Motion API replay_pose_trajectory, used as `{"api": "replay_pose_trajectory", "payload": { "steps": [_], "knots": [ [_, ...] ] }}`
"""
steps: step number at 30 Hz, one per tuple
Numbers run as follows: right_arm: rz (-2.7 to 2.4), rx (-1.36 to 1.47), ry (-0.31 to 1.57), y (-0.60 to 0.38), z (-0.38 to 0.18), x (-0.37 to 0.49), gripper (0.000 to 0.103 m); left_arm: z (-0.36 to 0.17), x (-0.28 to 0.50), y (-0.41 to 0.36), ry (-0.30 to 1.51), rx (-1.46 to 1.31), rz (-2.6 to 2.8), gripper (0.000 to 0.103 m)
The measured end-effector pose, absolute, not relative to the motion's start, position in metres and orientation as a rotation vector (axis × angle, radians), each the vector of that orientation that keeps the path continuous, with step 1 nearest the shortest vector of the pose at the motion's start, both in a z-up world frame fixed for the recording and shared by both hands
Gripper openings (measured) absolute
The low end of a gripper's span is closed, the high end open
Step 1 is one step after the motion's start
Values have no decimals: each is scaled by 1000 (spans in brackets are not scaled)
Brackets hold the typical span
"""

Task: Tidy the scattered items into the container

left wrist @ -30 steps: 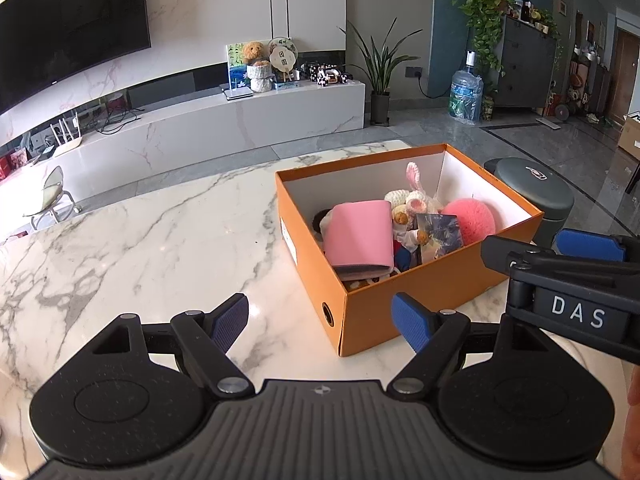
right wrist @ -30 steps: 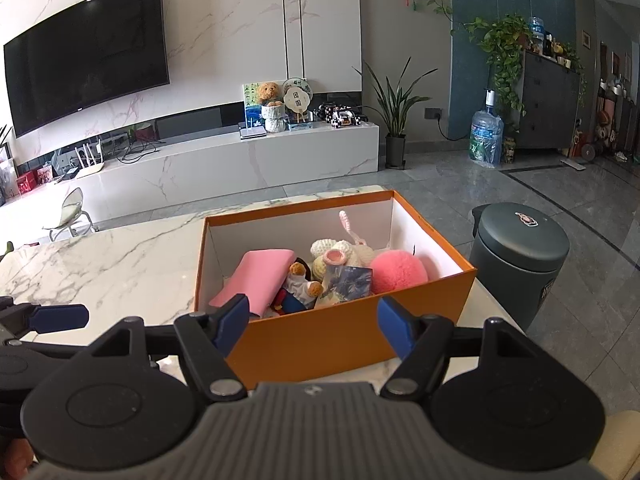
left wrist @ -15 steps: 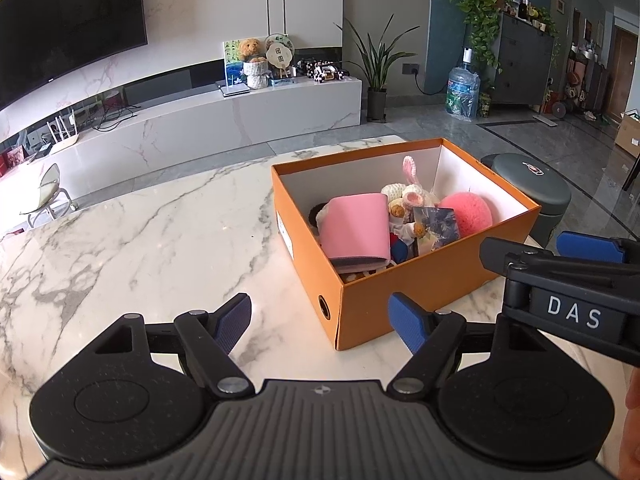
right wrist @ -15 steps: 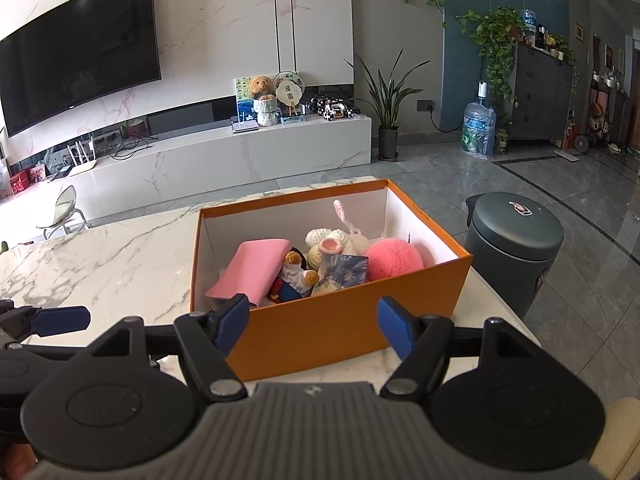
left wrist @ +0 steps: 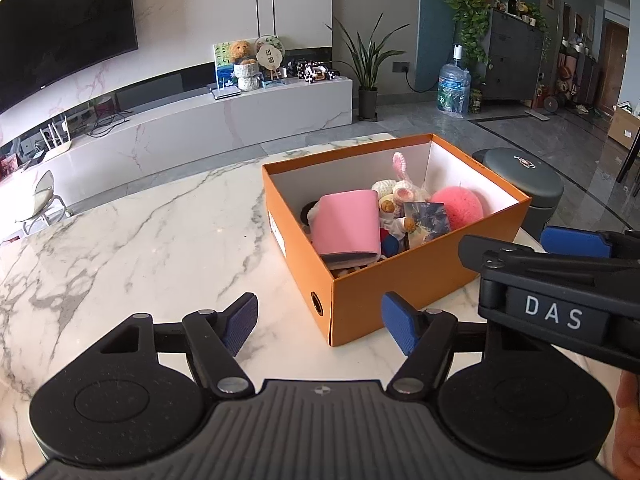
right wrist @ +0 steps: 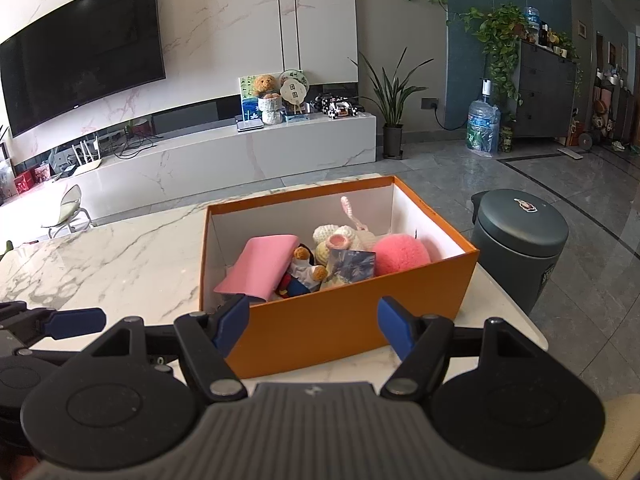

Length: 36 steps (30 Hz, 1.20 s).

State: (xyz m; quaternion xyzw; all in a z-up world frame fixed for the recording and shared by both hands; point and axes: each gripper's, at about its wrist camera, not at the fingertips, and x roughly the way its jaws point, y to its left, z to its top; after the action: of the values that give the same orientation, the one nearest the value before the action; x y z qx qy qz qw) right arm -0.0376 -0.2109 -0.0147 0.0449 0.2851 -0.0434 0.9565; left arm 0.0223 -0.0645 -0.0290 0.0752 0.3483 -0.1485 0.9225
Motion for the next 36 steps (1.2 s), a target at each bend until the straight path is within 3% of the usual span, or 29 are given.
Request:
{"api": "replay_pose_trajectory", "payload": {
  "steps": [36],
  "knots": [
    [-53,86,530,-206,-1,-46,82,-19,12,-78,686,179,-333,82]
  ]
}}
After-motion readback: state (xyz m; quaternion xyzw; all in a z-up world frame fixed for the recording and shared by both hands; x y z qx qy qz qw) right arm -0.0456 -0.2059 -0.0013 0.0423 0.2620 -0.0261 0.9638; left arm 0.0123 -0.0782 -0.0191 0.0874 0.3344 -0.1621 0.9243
